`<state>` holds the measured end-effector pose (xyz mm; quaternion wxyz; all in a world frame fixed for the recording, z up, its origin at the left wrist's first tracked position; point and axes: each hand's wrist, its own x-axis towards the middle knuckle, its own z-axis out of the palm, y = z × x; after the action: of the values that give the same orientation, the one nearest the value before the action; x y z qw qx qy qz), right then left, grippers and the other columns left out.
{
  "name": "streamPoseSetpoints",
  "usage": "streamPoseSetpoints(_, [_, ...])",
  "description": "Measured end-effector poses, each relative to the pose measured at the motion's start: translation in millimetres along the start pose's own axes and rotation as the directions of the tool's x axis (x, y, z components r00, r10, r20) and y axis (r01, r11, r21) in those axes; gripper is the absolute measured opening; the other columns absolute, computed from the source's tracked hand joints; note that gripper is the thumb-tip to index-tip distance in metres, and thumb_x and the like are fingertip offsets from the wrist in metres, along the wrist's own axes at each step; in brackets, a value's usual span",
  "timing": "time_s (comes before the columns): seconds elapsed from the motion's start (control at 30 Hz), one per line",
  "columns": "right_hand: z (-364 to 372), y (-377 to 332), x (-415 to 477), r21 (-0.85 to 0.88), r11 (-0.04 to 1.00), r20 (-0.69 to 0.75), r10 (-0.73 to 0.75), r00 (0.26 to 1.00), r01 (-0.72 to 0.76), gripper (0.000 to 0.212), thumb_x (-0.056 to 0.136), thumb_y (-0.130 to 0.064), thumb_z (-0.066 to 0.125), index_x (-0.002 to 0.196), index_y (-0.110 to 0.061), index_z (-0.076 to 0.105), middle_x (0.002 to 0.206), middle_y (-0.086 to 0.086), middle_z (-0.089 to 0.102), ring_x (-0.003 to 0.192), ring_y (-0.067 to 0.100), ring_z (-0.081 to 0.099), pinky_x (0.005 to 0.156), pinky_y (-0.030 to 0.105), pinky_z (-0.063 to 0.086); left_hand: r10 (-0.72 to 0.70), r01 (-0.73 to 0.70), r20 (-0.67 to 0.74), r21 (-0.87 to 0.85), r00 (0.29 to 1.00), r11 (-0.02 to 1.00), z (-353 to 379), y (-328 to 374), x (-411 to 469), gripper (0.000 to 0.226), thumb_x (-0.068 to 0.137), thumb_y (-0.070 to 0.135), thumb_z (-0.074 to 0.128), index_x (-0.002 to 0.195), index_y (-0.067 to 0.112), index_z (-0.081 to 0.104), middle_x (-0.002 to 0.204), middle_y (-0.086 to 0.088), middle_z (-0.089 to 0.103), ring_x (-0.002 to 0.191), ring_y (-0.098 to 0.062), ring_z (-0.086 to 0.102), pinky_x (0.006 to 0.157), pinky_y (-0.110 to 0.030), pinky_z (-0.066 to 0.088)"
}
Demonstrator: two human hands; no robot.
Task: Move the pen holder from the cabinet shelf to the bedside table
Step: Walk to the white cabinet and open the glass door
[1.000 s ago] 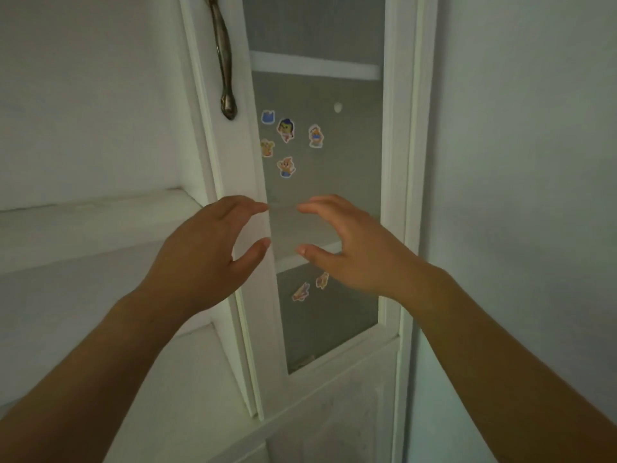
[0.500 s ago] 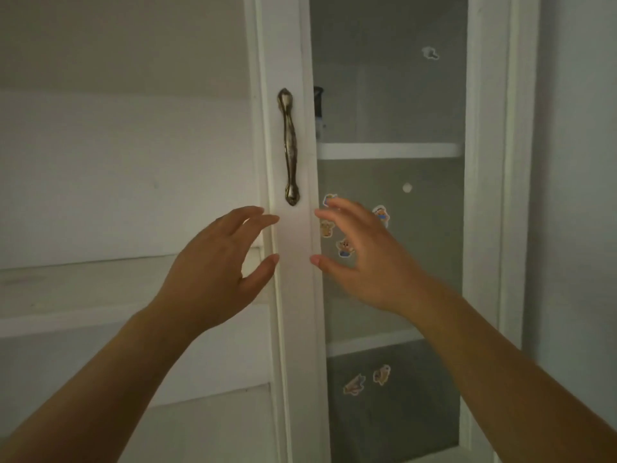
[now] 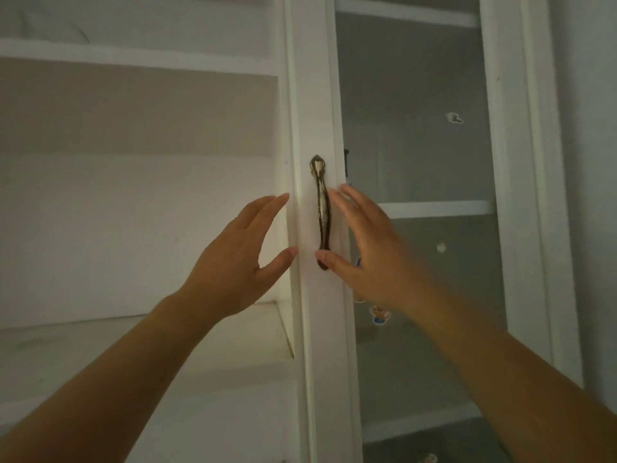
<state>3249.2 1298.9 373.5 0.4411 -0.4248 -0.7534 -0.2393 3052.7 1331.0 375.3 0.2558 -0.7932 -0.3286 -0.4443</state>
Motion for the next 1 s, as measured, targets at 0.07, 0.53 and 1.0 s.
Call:
streamPoseSetpoints(0.07, [1.1, -1.4, 2.5, -0.009, 1.000, -0.010, -0.001, 1.000, 0.001, 0.074, 0.087, -0.047, 0.050, 0.145, -0.029, 0.008, 0.155, -0.007, 0.004, 0.141, 0.012, 0.004, 0.109, 0.031, 0.010, 0.006, -0.005, 0.015, -0.020, 1.000, 1.000, 4.6, -9.1, 2.9, 0.071, 0.084, 0.059, 0.034, 0.144, 0.030, 0.013, 0.152, 0.003, 0.022, 0.135, -0.016, 0.029, 0.105, -0.034, 0.033])
streamPoseSetpoints(0.53, [10.1, -5.4, 16.5, 0.063, 0.998, -0.216, -0.015, 0.976, 0.029, 0.061, 0.085, -0.038, 0.057, 0.139, -0.021, 0.034, 0.117, -0.009, 0.038, 0.106, 0.000, 0.038, 0.087, 0.009, 0.032, -0.024, 0.026, 0.012, -0.219, 1.000, 0.975, 34.0, -18.6, 6.3, 0.069, 0.080, 0.070, 0.026, 0.137, 0.049, -0.007, 0.151, 0.023, 0.000, 0.133, 0.009, 0.005, 0.104, -0.019, 0.016])
streamPoseSetpoints(1.0, [16.8, -21.7, 22.3, 0.049, 0.993, -0.247, 0.116, 0.962, -0.107, 0.062, 0.083, -0.027, 0.062, 0.138, -0.022, 0.035, 0.098, -0.015, 0.045, 0.087, 0.006, 0.052, 0.074, 0.019, 0.052, 0.142, -0.153, -0.058, -0.400, 0.988, 0.903, 50.5, -52.8, 32.4, 0.065, 0.083, 0.063, 0.024, 0.137, 0.046, -0.008, 0.152, 0.021, -0.002, 0.135, 0.010, 0.003, 0.104, -0.015, 0.015])
